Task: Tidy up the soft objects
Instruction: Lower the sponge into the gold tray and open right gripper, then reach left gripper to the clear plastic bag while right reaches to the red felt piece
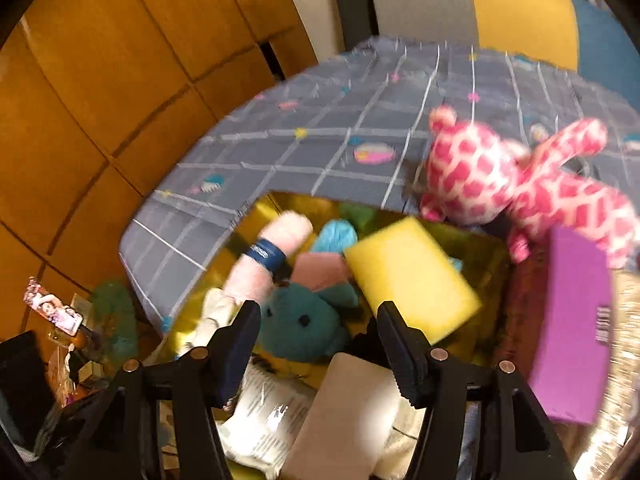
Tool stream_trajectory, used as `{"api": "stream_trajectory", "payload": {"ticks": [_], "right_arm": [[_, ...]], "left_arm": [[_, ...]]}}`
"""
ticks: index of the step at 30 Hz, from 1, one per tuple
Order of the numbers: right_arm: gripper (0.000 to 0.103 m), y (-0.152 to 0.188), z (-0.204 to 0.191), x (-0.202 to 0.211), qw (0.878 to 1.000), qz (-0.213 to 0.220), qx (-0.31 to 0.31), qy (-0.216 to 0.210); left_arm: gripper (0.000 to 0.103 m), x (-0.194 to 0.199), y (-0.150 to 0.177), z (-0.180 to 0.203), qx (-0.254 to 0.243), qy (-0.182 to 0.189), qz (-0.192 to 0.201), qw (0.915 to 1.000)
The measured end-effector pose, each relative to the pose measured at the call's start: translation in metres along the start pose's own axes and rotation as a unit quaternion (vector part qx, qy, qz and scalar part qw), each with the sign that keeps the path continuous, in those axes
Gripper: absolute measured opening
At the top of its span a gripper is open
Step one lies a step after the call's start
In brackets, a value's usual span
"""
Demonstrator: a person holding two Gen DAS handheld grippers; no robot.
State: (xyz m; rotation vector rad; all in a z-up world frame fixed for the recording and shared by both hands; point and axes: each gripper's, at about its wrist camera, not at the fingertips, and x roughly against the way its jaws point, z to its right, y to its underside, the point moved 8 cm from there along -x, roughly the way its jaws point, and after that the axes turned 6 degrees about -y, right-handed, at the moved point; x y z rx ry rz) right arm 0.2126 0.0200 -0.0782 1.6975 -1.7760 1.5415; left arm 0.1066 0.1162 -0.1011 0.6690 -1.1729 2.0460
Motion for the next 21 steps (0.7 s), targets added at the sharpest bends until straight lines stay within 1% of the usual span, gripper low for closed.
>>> {"api": "stream_trajectory", "payload": {"ticks": [3,5,9,13,15,17,21], "right_arm": [[0.064,-0.002,-0.007,0.03,0.999,0.033,0.013,0.002],[0.064,-0.003,-0.007,0.053,0.998,0.058,0.02,0.012],[0.068,-0.006,0.01,0.1,0.994,0.101,0.007,0.033],[0.068,-0.008,0.05,0.146,0.987,0.145,-0.031,0.065],[0.068,-0.006,0.069,0.161,0.983,0.157,-0.047,0.081],[0.068,0.001,0.097,0.178,0.977,0.17,-0.073,0.106],[0.068,0.016,0.143,0.203,0.966,0.184,-0.123,0.132]], "left_arm": [[0.063,-0.005,0.001,0.013,-0.012,0.007,-0.004,0.9999],[0.063,-0.008,0.002,0.024,-0.022,0.012,-0.006,0.9997],[0.063,-0.016,0.002,0.046,-0.046,0.022,-0.013,0.9986],[0.063,-0.022,0.002,0.067,-0.063,0.032,-0.02,0.9973],[0.063,-0.025,0.002,0.078,-0.073,0.037,-0.023,0.9964],[0.063,-0.027,0.003,0.088,-0.08,0.043,-0.026,0.9956],[0.063,-0.032,0.005,0.111,-0.096,0.055,-0.03,0.9933]]}}
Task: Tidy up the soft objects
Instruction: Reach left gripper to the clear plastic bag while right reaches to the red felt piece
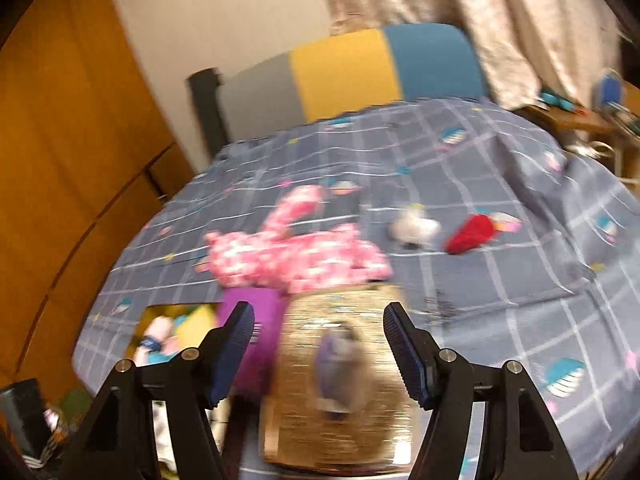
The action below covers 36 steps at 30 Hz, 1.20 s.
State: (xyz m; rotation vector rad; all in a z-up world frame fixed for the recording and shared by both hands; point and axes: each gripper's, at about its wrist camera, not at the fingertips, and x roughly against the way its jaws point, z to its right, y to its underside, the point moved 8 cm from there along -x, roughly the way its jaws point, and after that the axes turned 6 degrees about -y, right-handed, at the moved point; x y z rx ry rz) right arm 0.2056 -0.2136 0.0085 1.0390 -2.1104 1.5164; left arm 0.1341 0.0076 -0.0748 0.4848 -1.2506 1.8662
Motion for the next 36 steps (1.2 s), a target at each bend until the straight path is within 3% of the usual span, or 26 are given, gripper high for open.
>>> {"api": "stream_trajectory", "payload": {"ticks": [6,16,29,34,36], "right_arm": [[0.068,0.005,0.07,0.011,0.996,0.004,-0.03,0.081],[0.068,0.021,0.149,0.01,0.988,-0.012,-0.06,0.14],[0.07,0.037,0.204,0.003,0.984,-0.011,-0.093,0.149],[0.07,0.044,0.221,-0.005,0.985,0.005,-0.099,0.145],[0.07,0.048,0.227,-0.01,0.984,0.004,-0.1,0.147]], "left_arm": [[0.063,-0.01,-0.002,0.028,-0.02,0.015,-0.012,0.9996],[0.063,-0.025,-0.031,0.091,-0.084,0.03,-0.021,0.9958],[0.063,-0.084,-0.109,0.203,-0.112,0.084,-0.05,0.9889],[0.063,-0.131,-0.129,0.233,-0.126,0.06,-0.065,0.9881],[0.063,-0.161,-0.133,0.239,-0.132,0.035,-0.083,0.9871]]}}
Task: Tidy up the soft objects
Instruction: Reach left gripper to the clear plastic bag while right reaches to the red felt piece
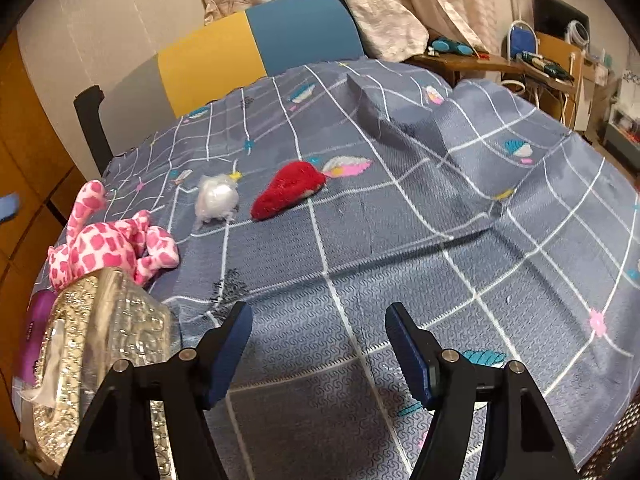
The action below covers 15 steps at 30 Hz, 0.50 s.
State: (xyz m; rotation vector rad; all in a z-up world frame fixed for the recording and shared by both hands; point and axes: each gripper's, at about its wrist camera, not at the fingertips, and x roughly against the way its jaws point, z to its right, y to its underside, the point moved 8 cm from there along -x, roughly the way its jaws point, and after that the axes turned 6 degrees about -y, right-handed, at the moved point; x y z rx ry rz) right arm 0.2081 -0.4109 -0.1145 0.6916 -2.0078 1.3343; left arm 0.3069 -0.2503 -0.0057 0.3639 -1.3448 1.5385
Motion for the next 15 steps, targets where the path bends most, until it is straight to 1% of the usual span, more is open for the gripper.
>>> {"api": "stream_trajectory", "payload": {"ticks": [2,3,6,7,8,9,11,12,13,15], "right_arm": [[0.07,0.003,0.004,-0.006,1.0,-0.004,-0.006,-0.003],[0.07,0.004,0.006,-0.007,1.0,-0.005,-0.011,-0.007],[0.07,0.007,0.009,-0.012,1.0,-0.007,-0.015,-0.012],[0.07,0.009,0.009,-0.014,1.0,-0.009,-0.016,-0.016],[0.07,0.01,0.009,-0.014,1.0,-0.01,-0.016,-0.019],[0.07,0.011,0.01,-0.016,1.0,-0.012,-0.018,-0.022],[0.07,0.013,0.011,-0.017,0.999,-0.014,-0.025,-0.031],[0.07,0.014,0.012,-0.017,0.999,-0.014,-0.027,-0.034],[0.07,0.015,0.013,-0.017,0.999,-0.015,-0.031,-0.037],[0.07,0.015,0.014,-0.016,0.998,-0.012,-0.035,-0.042]], "left_arm": [[0.063,-0.026,-0.008,0.001,-0.001,-0.013,-0.02,0.9997],[0.063,-0.046,-0.013,0.001,-0.004,-0.022,-0.04,0.999],[0.063,-0.085,-0.019,-0.004,0.006,-0.036,-0.085,0.9957],[0.063,-0.097,-0.021,-0.004,0.01,-0.035,-0.101,0.9942],[0.063,-0.114,-0.025,-0.009,0.021,-0.045,-0.118,0.9918],[0.065,-0.123,-0.027,-0.012,0.023,-0.055,-0.126,0.9903],[0.066,-0.146,-0.03,-0.02,0.022,-0.076,-0.154,0.9849],[0.066,-0.156,-0.033,-0.026,0.032,-0.089,-0.158,0.983],[0.066,-0.162,-0.035,-0.029,0.038,-0.094,-0.159,0.9821],[0.066,-0.18,-0.038,-0.035,0.052,-0.095,-0.171,0.9792]]}}
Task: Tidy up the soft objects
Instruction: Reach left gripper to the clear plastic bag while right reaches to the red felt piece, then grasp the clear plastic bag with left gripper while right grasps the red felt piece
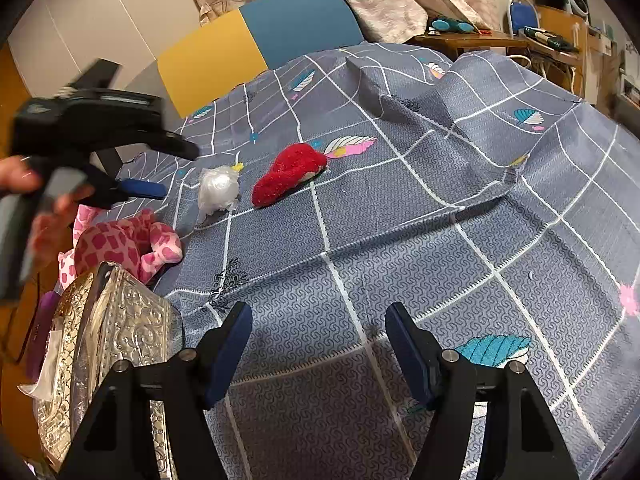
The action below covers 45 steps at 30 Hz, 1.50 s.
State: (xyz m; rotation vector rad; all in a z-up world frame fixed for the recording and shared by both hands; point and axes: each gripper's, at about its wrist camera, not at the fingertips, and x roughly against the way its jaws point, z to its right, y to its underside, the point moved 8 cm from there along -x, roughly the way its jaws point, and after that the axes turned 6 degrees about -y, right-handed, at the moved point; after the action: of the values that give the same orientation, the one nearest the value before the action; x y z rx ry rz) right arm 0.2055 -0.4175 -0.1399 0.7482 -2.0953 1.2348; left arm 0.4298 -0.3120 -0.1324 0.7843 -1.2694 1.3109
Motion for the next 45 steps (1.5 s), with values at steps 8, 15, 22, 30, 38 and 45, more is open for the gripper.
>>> {"api": "stream_trajectory", "payload": {"ticks": [8,15,22,30,38,45], "right_arm": [[0.07,-0.001,0.0,0.001,1.0,0.0,-0.004,-0.014],[0.07,-0.005,0.004,0.005,1.0,0.006,-0.003,-0.014],[0.07,-0.02,0.004,-0.008,1.0,0.01,0.009,-0.008],[0.07,-0.061,-0.008,-0.048,0.999,0.019,0.032,-0.003],[0.07,-0.108,-0.015,-0.116,1.0,-0.009,0.002,0.0],[0.052,-0.118,-0.025,-0.16,0.999,-0.041,-0.009,0.022]], "left_arm": [[0.067,-0.044,-0.023,-0.014,0.047,-0.022,-0.019,0.9984],[0.046,-0.06,-0.023,-0.02,0.059,-0.013,-0.025,0.9979],[0.036,-0.027,-0.02,-0.019,0.065,0.018,0.01,0.9977],[0.036,0.045,-0.009,-0.014,0.069,0.069,0.07,0.9928],[0.036,0.132,0.029,-0.012,0.013,0.103,0.133,0.9856],[0.036,0.199,0.074,-0.062,-0.004,0.086,0.197,0.9766]]}}
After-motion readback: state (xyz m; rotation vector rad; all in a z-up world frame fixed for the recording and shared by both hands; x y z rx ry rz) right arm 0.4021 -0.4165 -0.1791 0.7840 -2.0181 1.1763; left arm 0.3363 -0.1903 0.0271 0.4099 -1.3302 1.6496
